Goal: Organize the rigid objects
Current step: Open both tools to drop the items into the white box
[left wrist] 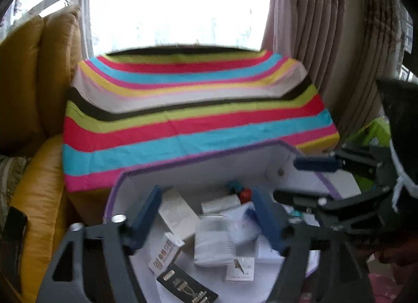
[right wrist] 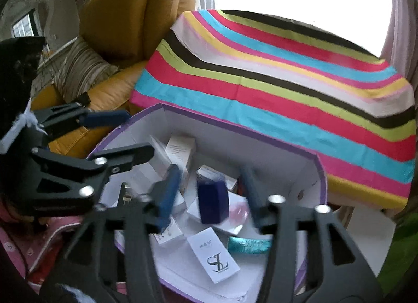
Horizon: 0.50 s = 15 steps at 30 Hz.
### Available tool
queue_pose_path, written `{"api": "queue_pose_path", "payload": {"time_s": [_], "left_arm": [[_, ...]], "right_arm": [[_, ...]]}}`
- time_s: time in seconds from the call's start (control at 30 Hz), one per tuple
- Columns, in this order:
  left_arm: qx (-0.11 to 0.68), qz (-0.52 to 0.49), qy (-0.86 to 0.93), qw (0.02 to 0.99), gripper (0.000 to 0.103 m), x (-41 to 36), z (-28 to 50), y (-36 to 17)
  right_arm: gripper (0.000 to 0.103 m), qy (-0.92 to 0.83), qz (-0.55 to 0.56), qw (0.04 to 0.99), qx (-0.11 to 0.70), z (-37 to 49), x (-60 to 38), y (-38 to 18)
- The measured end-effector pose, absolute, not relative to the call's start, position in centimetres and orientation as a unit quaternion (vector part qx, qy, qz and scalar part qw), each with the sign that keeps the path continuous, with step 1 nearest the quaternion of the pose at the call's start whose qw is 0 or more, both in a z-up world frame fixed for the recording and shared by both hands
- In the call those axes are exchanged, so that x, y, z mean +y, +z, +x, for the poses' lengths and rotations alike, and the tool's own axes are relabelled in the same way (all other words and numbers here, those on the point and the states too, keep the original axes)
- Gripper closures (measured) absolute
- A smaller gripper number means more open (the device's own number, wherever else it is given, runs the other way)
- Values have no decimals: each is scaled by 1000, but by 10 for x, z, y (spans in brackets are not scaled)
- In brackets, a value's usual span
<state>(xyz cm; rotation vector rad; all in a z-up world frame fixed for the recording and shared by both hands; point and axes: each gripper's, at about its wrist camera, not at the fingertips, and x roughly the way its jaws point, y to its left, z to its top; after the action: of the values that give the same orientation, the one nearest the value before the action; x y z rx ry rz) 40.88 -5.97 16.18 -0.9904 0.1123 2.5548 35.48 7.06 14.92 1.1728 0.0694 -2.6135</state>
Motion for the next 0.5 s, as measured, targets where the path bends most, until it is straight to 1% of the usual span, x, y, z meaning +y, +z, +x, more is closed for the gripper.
{"api": "queue_pose_path", "payload": {"time_s": [0.07,0.13,0.17,0.2,0.23,0.4,0.5], "left_arm": [[34,-334,921,197,14,-65,413,168],[23,-316,928,197,13,-71,418,175],[19,-309,931,195,10,-74,420,179],[18,-304,933,192,4,-75,421,181],[19,-301,935,185,0,-77,423,185],[34,-312,938,149,0,-75,428,199],[19,-334,924,186,0,-78,424,199]], "right_arm": [[42,-905,404,134,19,357,75,148],[39,-906,403,130,12,361,80,147],[38,-906,402,129,7,364,83,147],[37,-907,402,128,4,366,85,146],[35,-907,402,127,1,368,86,146],[32,-907,403,126,-2,383,90,144],[32,-906,404,127,-1,388,88,144]]}}
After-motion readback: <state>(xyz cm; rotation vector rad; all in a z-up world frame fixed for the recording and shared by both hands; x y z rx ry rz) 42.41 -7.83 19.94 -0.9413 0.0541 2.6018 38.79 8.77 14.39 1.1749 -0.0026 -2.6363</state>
